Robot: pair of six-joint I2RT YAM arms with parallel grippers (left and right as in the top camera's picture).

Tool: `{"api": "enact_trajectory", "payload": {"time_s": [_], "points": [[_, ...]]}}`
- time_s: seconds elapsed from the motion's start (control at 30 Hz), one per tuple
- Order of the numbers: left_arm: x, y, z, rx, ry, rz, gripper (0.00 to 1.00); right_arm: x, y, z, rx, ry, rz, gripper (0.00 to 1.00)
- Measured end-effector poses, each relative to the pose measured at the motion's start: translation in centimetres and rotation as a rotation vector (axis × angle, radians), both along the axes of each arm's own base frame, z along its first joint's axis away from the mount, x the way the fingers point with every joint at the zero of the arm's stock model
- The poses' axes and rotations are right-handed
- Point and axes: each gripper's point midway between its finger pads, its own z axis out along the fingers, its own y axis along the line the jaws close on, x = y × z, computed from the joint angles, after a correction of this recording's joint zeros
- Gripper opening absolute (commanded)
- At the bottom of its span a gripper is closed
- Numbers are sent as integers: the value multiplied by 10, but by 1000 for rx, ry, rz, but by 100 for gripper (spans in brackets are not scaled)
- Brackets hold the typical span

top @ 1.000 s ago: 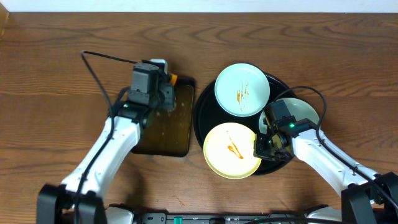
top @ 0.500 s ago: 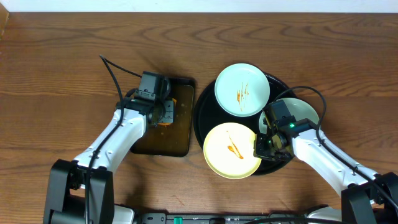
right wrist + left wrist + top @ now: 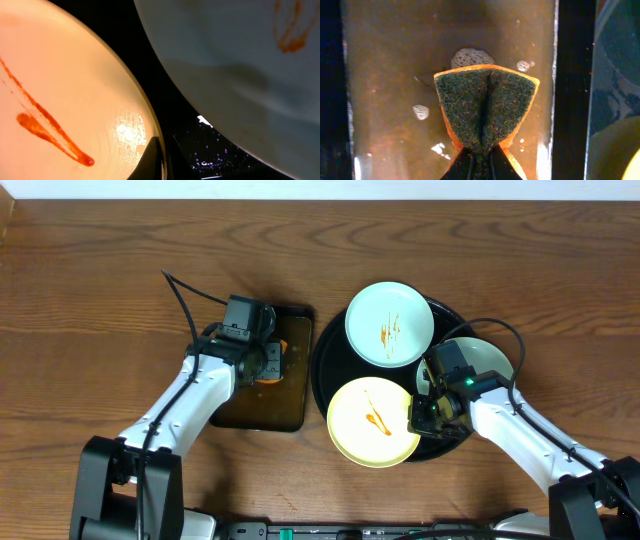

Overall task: Clean dirty plates on tray and stack at the side
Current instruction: 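Carry the sponge over to the yellow plate with the left gripper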

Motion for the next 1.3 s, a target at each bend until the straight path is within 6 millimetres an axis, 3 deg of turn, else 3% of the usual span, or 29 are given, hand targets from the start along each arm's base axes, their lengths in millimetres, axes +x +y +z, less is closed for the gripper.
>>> {"api": "enact_trajectory", "payload": {"time_s": [0.17, 0.37, 0.53, 0.67, 0.87, 1.07, 1.3], "points": [[-5, -16, 2, -87, 22, -37, 7, 0, 0, 0, 0, 0, 0, 1], [-15, -59, 23, -293, 36, -146, 7, 1, 0, 0, 2, -3, 0, 1], [-22, -110, 51, -372, -25, -286, 8, 2, 1, 0, 4, -10, 0, 1], [-48, -154, 55, -412, -1, -379, 8, 2, 1, 0, 4, -10, 0, 1], [-88, -197, 40, -446, 130, -396, 7, 2, 1, 0, 4, -10, 0, 1], [-114, -215, 19, -442, 264, -329, 7, 2, 1, 0, 3, -9, 0, 1], [-127, -226, -2, -429, 343, -282, 8, 2, 1, 0, 3, -8, 0, 1]]}}
